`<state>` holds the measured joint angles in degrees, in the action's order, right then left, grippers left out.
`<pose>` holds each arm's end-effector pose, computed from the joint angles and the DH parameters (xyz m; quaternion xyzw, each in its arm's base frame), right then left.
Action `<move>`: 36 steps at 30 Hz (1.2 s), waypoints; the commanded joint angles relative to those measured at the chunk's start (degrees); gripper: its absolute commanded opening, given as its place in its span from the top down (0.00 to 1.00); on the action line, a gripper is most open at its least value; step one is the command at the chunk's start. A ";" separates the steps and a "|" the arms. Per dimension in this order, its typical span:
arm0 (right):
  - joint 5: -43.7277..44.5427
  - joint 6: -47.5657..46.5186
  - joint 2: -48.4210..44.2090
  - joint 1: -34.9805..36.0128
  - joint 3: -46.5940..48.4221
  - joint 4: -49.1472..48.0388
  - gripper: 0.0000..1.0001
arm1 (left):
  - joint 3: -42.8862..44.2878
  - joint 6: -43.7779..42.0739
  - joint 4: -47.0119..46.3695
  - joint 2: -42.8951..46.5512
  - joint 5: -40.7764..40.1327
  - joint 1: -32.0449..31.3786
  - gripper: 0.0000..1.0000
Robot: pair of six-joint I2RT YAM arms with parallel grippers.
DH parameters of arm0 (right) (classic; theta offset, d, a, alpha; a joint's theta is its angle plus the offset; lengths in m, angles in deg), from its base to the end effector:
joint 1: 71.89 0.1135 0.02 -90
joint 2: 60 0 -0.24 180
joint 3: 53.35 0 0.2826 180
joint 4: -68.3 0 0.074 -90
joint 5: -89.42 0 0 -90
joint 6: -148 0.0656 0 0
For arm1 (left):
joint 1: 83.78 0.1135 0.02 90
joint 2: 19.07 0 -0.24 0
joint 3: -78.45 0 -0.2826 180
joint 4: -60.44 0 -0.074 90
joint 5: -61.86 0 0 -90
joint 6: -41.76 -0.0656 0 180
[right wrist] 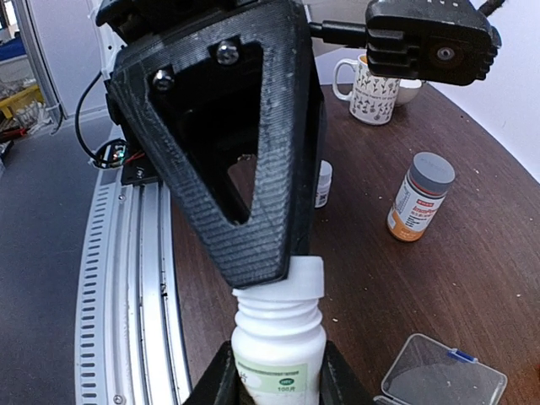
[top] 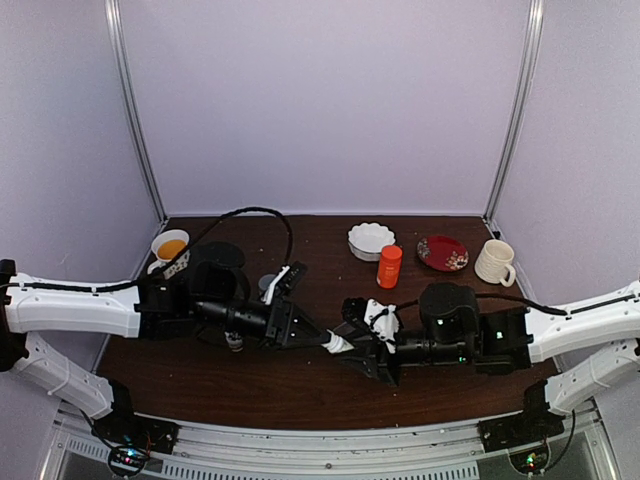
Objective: Sort the pills into containers
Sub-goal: Screw the lid of the pill bottle onto the pill bottle.
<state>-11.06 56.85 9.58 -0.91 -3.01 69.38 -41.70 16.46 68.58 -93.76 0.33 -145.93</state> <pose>0.0972 0.3187 0.1972 -0.5233 0.6300 0.3871 0.4236 0.1363 -0.3250 0.2212 0.1177 0.8110 -0.5703 0.0560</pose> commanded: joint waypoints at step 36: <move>2.00 1.11 0.51 2.15 10.52 3.28 0.93 | -2.48 8.84 -16.16 -5.83 4.59 0.05 0.80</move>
<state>3.58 53.68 12.32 3.09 6.52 86.58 -45.78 28.53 56.87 -97.24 0.11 -144.64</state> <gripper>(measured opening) 0.275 0.246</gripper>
